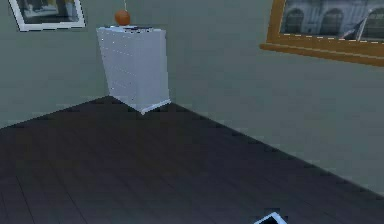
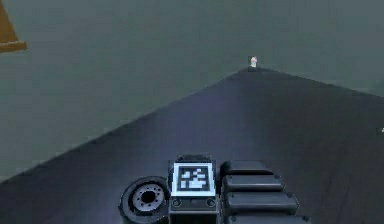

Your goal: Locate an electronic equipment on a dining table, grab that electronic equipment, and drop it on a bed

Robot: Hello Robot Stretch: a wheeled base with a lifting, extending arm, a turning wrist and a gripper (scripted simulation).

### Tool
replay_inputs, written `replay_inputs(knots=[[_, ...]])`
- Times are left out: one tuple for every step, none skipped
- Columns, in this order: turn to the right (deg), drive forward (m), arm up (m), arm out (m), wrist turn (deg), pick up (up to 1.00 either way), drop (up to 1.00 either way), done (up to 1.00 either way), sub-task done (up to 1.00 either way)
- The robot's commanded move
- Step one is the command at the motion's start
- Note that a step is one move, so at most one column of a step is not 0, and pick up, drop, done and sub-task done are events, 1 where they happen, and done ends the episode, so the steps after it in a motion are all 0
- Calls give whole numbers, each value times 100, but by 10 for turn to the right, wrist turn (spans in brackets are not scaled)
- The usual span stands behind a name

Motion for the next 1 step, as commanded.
replay_inputs(knots=[[0, 50, 0, 0, 0, 0, 0, 0, 0]])
